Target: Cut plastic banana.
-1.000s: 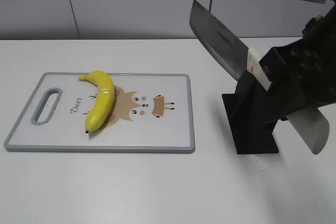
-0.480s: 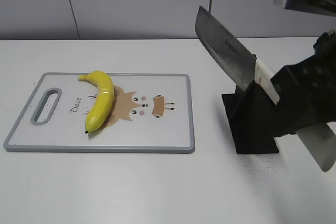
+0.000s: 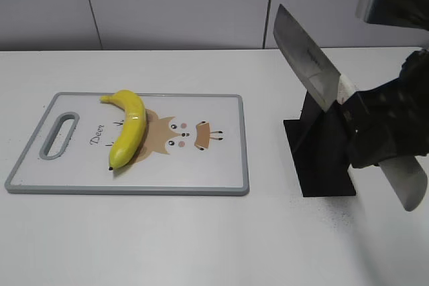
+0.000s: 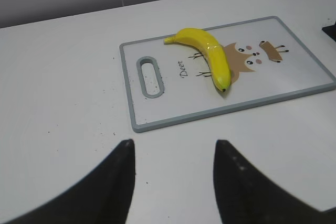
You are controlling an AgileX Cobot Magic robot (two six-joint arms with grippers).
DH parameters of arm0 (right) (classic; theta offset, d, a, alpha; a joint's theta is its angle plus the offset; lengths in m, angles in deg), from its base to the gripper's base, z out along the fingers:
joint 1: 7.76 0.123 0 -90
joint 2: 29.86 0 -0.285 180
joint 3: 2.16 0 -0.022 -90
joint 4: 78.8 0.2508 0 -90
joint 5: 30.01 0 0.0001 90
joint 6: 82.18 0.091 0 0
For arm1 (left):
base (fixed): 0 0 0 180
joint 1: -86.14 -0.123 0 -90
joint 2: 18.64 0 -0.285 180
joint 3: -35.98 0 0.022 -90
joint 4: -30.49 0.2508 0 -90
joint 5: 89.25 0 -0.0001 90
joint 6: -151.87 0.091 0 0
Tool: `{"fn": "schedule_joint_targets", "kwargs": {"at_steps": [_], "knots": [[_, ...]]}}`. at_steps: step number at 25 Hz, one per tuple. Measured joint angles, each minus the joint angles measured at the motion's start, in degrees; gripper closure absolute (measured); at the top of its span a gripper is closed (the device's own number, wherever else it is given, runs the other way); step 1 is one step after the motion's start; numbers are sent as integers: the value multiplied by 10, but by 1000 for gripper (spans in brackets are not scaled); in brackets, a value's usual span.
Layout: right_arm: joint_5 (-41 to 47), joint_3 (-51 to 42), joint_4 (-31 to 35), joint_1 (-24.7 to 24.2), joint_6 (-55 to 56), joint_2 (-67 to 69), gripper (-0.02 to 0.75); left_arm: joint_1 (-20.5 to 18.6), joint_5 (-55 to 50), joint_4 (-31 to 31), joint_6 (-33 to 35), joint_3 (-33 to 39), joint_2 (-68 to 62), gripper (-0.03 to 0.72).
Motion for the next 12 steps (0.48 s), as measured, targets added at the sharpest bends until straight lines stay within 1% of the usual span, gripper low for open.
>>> {"fn": "schedule_joint_targets", "kwargs": {"at_steps": [6, 10, 12], "knots": [[67, 0, -58, 0, 42, 0, 558, 0, 1, 0, 0, 0, 0, 216], [73, 0, -72, 0, 53, 0, 558, 0, 1, 0, 0, 0, 0, 216], [72, 0, -95, 0, 66, 0, 558, 0, 1, 0, 0, 0, 0, 216]]}}
